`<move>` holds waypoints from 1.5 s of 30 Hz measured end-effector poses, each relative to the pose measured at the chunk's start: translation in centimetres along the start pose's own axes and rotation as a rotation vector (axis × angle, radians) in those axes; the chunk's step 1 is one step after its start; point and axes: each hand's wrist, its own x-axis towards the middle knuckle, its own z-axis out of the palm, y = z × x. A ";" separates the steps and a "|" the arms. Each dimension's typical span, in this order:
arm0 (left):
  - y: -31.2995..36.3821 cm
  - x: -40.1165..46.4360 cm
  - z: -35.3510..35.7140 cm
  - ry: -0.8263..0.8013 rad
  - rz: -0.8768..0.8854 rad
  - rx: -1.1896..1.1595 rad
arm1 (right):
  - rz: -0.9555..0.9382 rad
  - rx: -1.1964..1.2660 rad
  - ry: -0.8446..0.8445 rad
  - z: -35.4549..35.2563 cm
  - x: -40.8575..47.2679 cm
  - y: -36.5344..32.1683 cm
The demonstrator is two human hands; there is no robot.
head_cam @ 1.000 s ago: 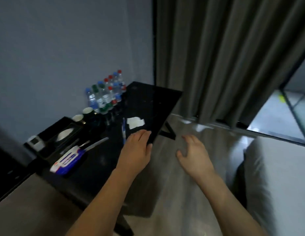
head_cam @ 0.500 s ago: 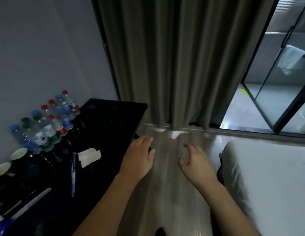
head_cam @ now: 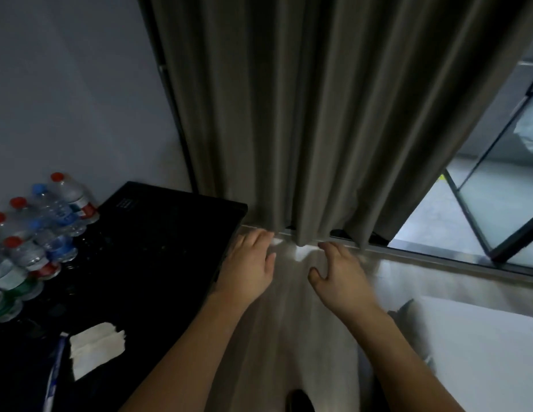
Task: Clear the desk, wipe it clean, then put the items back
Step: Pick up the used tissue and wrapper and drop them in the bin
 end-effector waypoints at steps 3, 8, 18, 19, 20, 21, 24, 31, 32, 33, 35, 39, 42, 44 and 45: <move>-2.0 2.8 0.5 0.024 -0.100 0.015 | -0.087 0.011 -0.075 1.4 5.3 -0.1; -6.1 4.3 -1.1 0.088 -0.332 0.052 | -0.297 0.064 -0.209 3.2 13.1 -4.1; -15.1 -5.5 -8.4 0.316 -0.858 0.127 | -0.765 0.097 -0.501 11.7 13.0 -20.2; -15.7 -7.0 -9.1 0.320 -0.899 0.128 | -0.809 0.088 -0.518 12.5 12.2 -21.8; -16.5 -8.4 -9.9 0.331 -0.938 0.131 | -0.854 0.078 -0.537 13.3 11.5 -23.3; -17.2 -10.0 -10.5 0.347 -0.979 0.131 | -0.903 0.069 -0.556 14.2 10.6 -24.8; -19.4 -14.4 -11.5 0.436 -1.102 0.108 | -1.026 0.043 -0.616 16.7 8.2 -28.7; -21.9 -21.4 -9.8 0.423 -1.398 0.004 | -1.126 -0.060 -0.795 22.9 5.7 -32.6; -22.4 -22.0 -9.5 0.413 -1.422 0.005 | -1.121 -0.082 -0.826 24.0 5.8 -32.9; -22.7 -22.5 -9.3 0.401 -1.447 0.007 | -1.119 -0.101 -0.849 25.2 6.0 -33.1; -23.2 -23.3 -9.1 0.382 -1.518 0.003 | -1.115 -0.162 -0.888 27.4 6.5 -33.4; -25.0 -24.2 -8.4 0.347 -1.641 0.014 | -1.107 -0.300 -0.952 32.8 7.8 -34.6; -26.2 -24.9 -7.7 0.300 -1.675 0.000 | -1.115 -0.423 -0.931 36.8 7.4 -34.9; -27.2 -25.1 -6.9 0.278 -1.685 -0.015 | -1.135 -0.498 -0.912 39.8 6.8 -35.1; -27.6 -25.3 -6.7 0.274 -1.688 -0.019 | -1.157 -0.530 -0.893 41.3 6.4 -35.1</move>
